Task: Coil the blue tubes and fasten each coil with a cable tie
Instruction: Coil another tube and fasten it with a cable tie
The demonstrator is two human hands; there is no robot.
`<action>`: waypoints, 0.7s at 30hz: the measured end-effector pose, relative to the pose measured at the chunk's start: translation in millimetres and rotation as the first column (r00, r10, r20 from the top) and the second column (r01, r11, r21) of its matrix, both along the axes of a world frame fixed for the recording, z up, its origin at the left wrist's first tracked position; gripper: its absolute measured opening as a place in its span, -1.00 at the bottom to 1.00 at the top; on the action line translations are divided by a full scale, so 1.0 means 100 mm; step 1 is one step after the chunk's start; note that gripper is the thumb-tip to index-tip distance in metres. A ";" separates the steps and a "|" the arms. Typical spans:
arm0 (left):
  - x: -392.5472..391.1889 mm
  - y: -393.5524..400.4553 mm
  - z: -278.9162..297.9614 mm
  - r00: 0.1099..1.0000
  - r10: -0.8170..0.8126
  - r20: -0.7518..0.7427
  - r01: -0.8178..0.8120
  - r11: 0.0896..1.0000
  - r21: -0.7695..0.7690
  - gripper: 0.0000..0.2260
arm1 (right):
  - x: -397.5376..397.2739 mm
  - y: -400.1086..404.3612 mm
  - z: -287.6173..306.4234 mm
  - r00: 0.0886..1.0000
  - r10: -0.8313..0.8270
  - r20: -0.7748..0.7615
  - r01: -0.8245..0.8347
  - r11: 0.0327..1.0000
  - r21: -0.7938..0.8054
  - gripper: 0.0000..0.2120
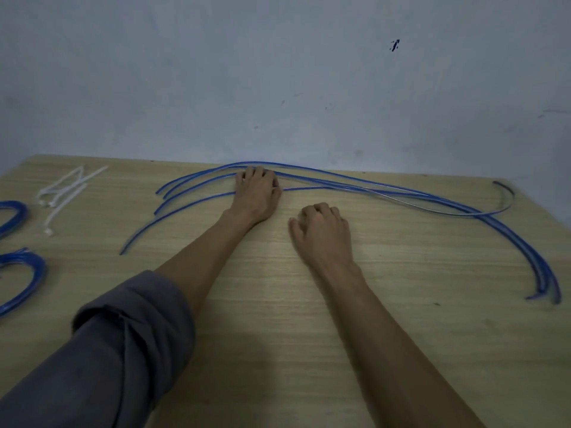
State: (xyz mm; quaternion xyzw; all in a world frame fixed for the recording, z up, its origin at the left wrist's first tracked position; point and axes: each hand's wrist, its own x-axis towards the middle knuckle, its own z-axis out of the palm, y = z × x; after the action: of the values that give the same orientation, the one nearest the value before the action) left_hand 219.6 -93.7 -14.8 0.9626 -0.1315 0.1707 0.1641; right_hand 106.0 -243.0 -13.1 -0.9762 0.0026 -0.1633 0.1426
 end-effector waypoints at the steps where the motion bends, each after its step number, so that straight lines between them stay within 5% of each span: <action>1: -0.02 0.00 0.01 1.000 0.001 0.001 -0.001 1.000 -0.019 -0.80 | 0.00 0.00 0.00 1.000 0.000 -0.001 0.000 1.000 0.002 -0.62; 21: -0.30 0.20 0.20 0.999 -0.044 0.007 0.044 0.977 -0.207 -0.81 | -0.04 0.01 0.08 0.999 -0.007 -0.035 0.009 0.999 0.051 -0.60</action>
State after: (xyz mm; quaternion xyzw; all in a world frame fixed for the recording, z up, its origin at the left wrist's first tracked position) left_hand 189.9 -73.4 5.4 0.9369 -0.1345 0.1809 0.2671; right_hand 102.4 -241.7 -5.4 -0.9749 0.0131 -0.1468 0.1670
